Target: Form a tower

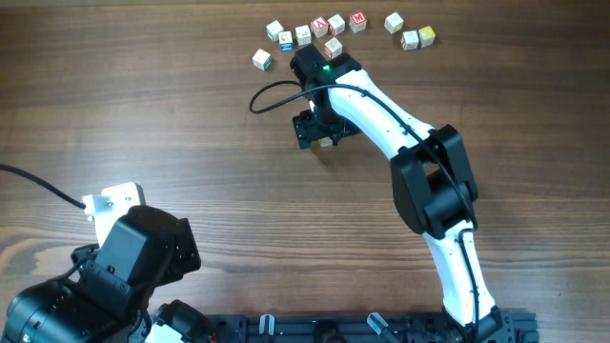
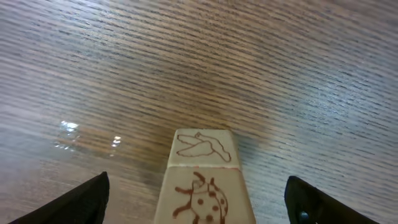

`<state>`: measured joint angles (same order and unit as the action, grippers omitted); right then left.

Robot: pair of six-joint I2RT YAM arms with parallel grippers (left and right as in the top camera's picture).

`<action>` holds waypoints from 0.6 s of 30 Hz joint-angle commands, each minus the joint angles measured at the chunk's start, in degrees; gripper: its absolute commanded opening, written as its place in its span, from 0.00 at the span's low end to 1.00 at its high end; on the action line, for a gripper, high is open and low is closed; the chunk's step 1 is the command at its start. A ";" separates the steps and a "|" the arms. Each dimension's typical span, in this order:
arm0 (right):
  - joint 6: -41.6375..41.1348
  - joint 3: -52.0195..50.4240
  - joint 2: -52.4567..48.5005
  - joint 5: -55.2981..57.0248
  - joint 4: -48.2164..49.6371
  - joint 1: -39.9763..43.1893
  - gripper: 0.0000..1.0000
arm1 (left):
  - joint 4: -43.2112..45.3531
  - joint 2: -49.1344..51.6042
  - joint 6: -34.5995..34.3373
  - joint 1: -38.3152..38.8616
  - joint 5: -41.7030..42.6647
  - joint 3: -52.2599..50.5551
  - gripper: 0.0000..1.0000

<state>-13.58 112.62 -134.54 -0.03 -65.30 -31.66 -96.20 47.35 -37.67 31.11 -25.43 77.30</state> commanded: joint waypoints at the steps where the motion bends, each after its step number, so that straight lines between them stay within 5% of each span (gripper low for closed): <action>1: -0.15 0.74 5.81 -0.44 0.13 0.22 0.90 | 0.11 -0.04 -0.52 -0.26 -0.09 -0.04 1.00; 18: -0.83 0.46 6.16 -1.49 -1.03 0.22 0.66 | 0.13 -0.04 -0.52 -0.26 -0.09 -0.04 1.00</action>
<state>-13.80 112.64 -128.55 -0.64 -65.76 -31.66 -96.20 47.35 -37.65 31.11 -25.43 77.30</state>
